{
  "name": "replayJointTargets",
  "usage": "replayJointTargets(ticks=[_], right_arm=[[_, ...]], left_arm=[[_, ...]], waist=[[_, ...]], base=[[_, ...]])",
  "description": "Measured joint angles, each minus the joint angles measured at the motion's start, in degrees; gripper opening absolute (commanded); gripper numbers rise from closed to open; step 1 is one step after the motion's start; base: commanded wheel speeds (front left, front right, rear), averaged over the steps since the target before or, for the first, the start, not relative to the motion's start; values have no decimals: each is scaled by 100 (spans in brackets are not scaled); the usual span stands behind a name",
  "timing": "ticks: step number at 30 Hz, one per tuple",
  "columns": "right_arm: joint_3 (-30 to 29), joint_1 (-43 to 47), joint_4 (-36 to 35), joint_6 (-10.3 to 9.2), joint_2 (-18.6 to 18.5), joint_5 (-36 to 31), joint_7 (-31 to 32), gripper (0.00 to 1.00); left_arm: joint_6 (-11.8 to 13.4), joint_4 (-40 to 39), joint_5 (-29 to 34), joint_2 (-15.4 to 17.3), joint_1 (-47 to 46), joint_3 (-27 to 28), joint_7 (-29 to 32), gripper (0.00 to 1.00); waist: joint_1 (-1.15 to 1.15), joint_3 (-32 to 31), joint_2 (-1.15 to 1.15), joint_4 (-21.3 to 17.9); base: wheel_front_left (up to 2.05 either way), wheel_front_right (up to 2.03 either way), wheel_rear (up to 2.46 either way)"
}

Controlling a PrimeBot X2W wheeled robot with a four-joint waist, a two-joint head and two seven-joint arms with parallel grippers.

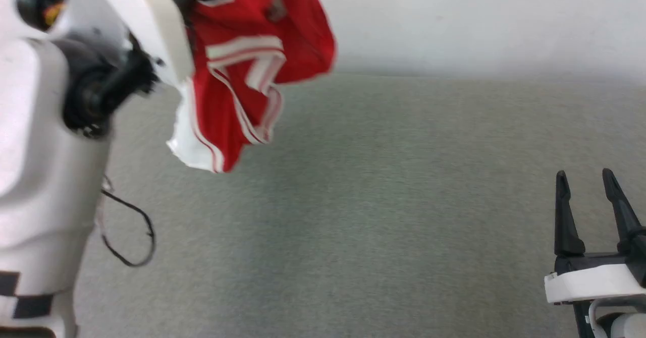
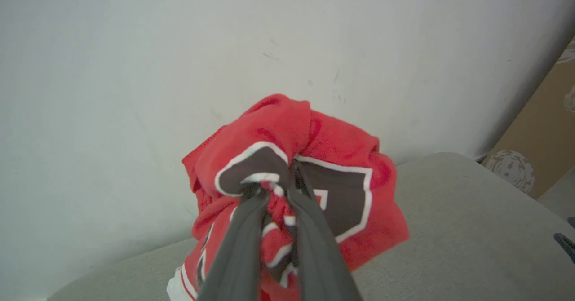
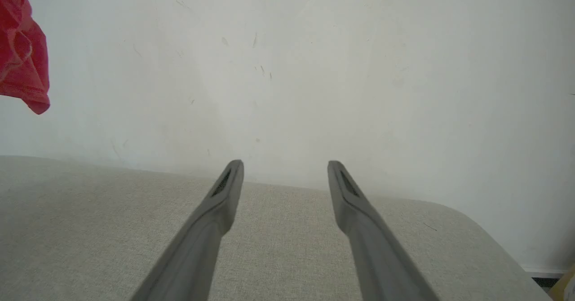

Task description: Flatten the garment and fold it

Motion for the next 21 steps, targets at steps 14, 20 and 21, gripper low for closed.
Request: replayJointTargets(ticks=[14,20,21], right_arm=[[-33,-21,-125,-2,-3,218,-2,100],[112,-196,-126,-2,0,294,-2,100],[131,-221,-122,-2,0,294,-2,100]], left_arm=[[85,-1129,114,-520,867,-1029,283,0],[159,-305,687,-755,1561,-1649,-282,0],[174,-77,710,-860,1679,-1722,-399,0]], waist=[[1,277,0,-1071],[2,570,0,-1306],[2,612,0,-1340]], base=[[0,0,0],[0,0,0],[0,0,0]])
